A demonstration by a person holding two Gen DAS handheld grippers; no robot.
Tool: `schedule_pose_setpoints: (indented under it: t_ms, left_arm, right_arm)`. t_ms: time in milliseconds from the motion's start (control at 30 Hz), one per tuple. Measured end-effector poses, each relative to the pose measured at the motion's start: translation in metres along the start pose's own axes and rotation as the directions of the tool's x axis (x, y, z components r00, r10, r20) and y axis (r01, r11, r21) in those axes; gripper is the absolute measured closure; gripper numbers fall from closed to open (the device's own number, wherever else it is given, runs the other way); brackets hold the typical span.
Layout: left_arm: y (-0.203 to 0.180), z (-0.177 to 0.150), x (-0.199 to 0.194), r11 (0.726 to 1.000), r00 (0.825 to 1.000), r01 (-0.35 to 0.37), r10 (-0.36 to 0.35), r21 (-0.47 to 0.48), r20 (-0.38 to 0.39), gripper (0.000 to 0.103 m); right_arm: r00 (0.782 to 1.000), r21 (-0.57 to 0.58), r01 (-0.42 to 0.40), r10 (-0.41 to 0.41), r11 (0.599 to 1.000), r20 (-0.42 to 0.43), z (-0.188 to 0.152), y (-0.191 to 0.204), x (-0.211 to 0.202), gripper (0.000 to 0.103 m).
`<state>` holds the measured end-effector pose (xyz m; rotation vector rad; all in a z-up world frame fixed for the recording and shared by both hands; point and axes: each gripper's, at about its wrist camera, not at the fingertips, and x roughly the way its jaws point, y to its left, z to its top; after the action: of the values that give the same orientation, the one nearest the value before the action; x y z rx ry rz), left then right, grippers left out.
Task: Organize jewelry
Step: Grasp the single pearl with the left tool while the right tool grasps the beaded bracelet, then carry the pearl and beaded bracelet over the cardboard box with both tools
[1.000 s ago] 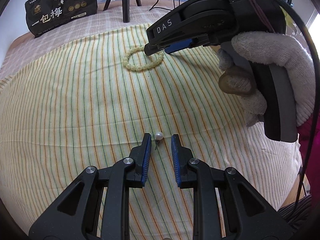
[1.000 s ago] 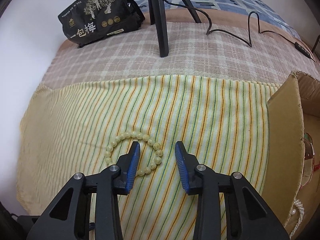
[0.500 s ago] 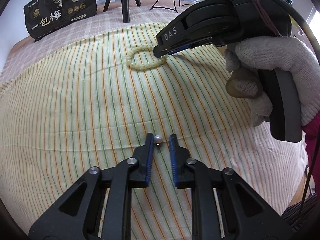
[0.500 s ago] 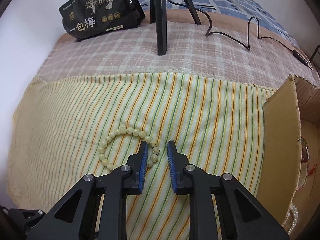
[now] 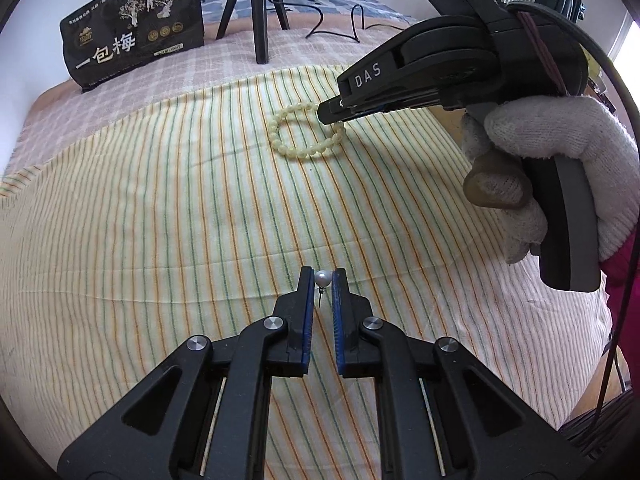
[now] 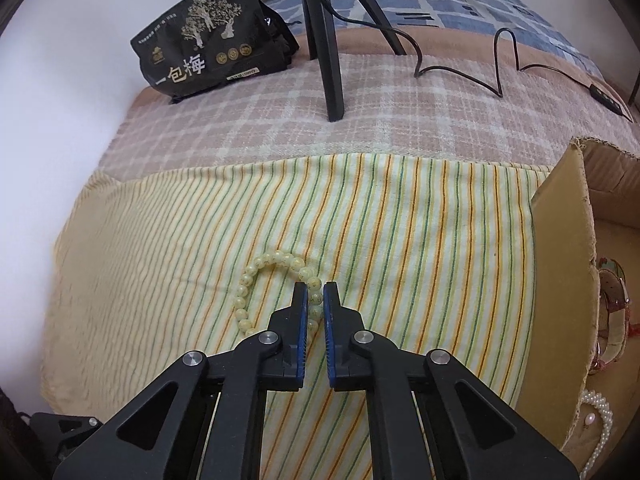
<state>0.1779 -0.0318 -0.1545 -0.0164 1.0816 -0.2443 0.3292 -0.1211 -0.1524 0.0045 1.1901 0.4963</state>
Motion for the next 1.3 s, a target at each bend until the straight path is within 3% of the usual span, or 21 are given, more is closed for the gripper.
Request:
schedule_pose_setpoints:
  t_ms: [733,1033,1300]
  left_arm:
    - [-0.024,0.007,-0.057,0.999,0.993,0.038,-0.04,0.014,0.111,0.097]
    - [-0.056,0.02,-0.074,0.995,0.983,0.09,-0.095,0.04,0.157,0.097]
    - [-0.095,0.034,-0.08,0.987,0.971,0.142,-0.154,0.074,0.182,0.097]
  right_arm:
    - [0.989,-0.052,-0.03,0.037,0.998,0.142,-0.003,0.018,-0.091,0.097]
    - [0.974,-0.019,-0.01,0.014,1.0,0.227,-0.009,-0.011,-0.142,0.097]
    - [0.951,0.05,0.069,-0.081,0.996,0.3,-0.015,-0.056,-0.184,0.097]
